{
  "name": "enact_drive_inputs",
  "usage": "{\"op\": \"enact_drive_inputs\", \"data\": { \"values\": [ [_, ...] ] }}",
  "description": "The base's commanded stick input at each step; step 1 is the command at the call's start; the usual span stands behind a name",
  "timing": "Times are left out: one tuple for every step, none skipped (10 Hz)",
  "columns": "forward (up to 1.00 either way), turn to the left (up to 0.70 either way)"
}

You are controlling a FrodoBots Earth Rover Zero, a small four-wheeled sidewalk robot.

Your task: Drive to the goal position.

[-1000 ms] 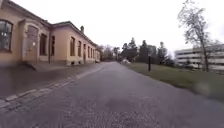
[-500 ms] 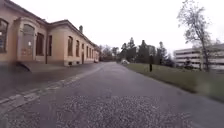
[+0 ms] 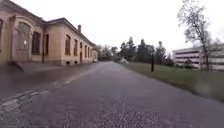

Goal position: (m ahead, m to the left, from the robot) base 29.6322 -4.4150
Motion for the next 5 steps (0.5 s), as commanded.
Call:
{"op": "enact_drive_inputs", "data": {
  "values": [
    [1.0,0.0],
    [1.0,0.0],
    [1.0,0.0],
    [1.0,0.28],
    [1.0,0.4]
  ]
}}
